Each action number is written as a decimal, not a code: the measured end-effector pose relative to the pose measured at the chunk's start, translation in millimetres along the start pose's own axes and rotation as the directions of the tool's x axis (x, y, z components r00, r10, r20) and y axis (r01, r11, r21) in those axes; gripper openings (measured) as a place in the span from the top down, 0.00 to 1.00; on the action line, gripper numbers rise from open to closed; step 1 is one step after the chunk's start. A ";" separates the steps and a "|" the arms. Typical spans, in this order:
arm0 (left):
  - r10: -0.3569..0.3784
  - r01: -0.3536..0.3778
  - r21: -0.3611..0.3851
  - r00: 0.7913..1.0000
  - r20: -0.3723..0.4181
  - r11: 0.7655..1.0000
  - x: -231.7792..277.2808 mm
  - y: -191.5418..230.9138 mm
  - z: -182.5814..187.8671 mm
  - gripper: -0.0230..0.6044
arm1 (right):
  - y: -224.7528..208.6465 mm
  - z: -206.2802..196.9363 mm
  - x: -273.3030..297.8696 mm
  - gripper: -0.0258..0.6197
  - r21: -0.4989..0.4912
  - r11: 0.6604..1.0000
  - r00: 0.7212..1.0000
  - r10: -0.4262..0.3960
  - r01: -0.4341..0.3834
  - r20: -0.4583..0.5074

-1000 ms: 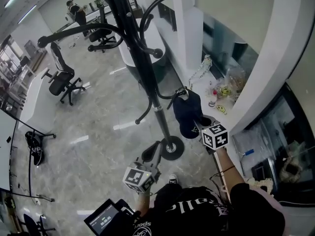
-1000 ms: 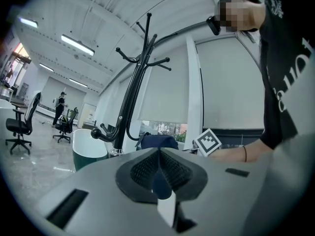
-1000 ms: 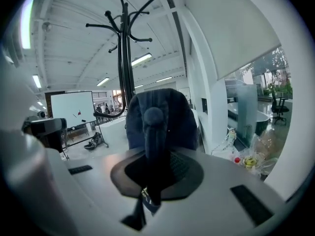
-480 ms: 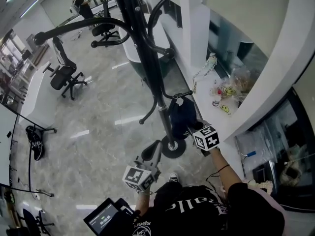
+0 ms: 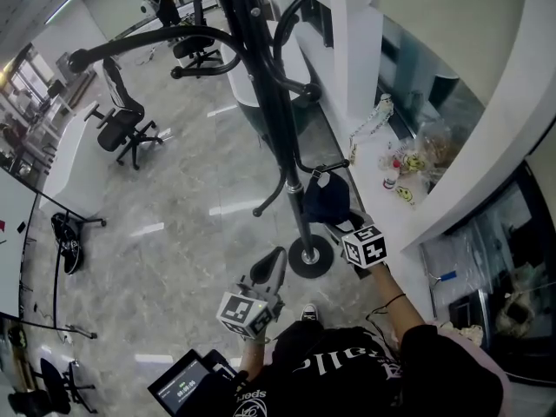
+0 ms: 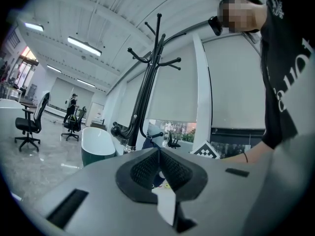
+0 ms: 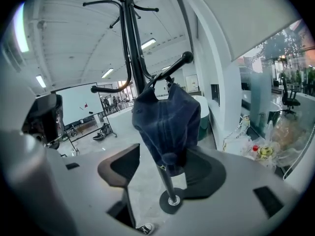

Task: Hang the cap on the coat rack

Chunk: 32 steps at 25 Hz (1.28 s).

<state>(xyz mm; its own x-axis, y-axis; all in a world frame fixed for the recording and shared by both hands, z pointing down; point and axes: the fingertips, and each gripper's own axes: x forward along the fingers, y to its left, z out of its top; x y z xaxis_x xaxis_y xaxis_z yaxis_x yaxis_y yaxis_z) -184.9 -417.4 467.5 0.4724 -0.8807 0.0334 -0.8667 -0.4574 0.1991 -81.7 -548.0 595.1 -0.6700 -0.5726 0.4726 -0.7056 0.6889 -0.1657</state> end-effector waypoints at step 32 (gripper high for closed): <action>-0.012 0.011 -0.022 0.999 -0.052 1.000 -29.8 -120.8 -42.0 0.96 | 64.4 -17.0 -162.9 0.88 0.039 0.993 0.968 0.102 -0.114 0.228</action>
<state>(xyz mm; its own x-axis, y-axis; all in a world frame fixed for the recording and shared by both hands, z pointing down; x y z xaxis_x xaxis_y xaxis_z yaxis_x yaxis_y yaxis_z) -87.6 -330.7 483.6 0.4903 -0.8677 0.0818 -0.8579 -0.4639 0.2209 -14.1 -402.8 522.2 -0.7736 -0.5853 0.2430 -0.6330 0.7318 -0.2525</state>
